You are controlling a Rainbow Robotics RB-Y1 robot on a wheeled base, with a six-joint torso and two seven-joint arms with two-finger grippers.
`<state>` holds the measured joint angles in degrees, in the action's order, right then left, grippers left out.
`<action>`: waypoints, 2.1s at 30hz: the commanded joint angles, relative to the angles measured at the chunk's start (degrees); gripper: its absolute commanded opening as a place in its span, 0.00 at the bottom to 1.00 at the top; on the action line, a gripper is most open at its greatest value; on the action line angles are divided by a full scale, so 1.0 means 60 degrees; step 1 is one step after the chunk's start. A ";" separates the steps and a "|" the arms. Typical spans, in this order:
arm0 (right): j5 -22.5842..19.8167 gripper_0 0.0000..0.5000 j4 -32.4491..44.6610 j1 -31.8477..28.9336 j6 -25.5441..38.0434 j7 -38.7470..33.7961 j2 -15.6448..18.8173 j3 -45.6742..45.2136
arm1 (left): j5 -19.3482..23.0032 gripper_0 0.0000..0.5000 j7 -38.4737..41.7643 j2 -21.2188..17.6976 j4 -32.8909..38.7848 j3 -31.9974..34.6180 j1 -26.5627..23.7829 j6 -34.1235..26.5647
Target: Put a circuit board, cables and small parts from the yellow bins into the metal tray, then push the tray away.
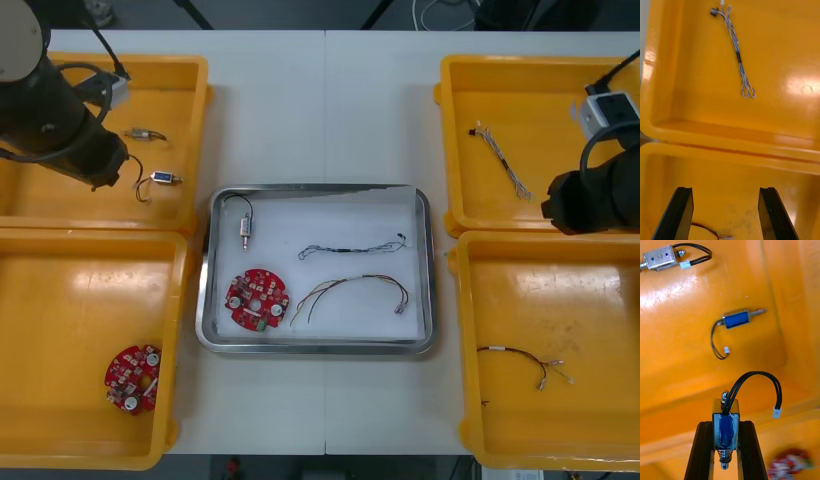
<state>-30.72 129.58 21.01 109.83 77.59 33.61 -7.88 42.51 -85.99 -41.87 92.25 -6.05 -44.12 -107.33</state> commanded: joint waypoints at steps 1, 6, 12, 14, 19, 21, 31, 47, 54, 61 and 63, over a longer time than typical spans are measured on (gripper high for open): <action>-0.0418 1.00 0.0668 -0.0968 0.0029 -0.0188 0.0463 -0.1031 | 0.0694 0.00 0.1383 0.0181 0.1398 -0.0529 -0.0352 -0.0422; -0.1326 1.00 0.0668 -0.1583 0.0029 -0.0276 0.0463 -0.1851 | 0.0884 0.00 0.2467 0.0459 0.2086 -0.1247 -0.0572 -0.0445; -0.1883 1.00 0.0727 -0.2139 0.0029 -0.0364 0.0507 -0.2393 | 0.0943 0.00 0.3741 0.1162 0.2262 -0.2038 -0.1099 -0.0445; -0.1809 1.00 0.0756 -0.2271 0.0029 -0.0393 0.0522 -0.2437 | 0.0826 0.00 0.4093 0.1411 0.2247 -0.2331 -0.1246 -0.0445; -0.1751 1.00 0.0771 -0.2608 0.0029 -0.0466 0.0507 -0.2481 | 0.0489 0.00 0.4840 0.1895 0.2057 -0.3327 -0.1436 0.0164; -0.1751 1.00 0.0771 -0.2667 0.0029 -0.0495 0.0522 -0.2496 | 0.0460 0.00 0.4869 0.1924 0.1837 -0.3693 -0.1451 0.0647; -0.1487 1.00 0.0771 -0.2901 0.0029 -0.0642 0.0522 -0.2335 | 0.0167 0.00 0.4898 0.1983 0.0504 -0.5144 -0.1451 0.2668; -0.1326 1.00 0.0756 -0.2916 0.0029 -0.0847 0.0536 -0.2027 | -0.0449 0.00 0.4869 0.2305 -0.0404 -0.5715 -0.1436 0.3459; -0.1487 1.00 0.0756 -0.2901 0.0029 -0.0832 0.0536 -0.2027 | -0.0390 1.00 0.4957 0.2305 -0.0389 -0.5715 -0.1436 0.3459; -0.1707 1.00 0.0771 -0.2901 0.0029 -0.0744 0.0712 -0.2013 | -0.0361 1.00 0.4957 0.2276 -0.0199 -0.5481 -0.1451 0.3137; -0.2000 1.00 0.0771 -0.2901 0.0029 -0.0744 0.0844 -0.1998 | -0.0331 1.00 0.4957 0.2232 0.0035 -0.5232 -0.1436 0.2727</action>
<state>-40.69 132.27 4.44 109.83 74.36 35.44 -20.94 40.20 -55.23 -29.27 89.64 -39.48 -50.20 -88.10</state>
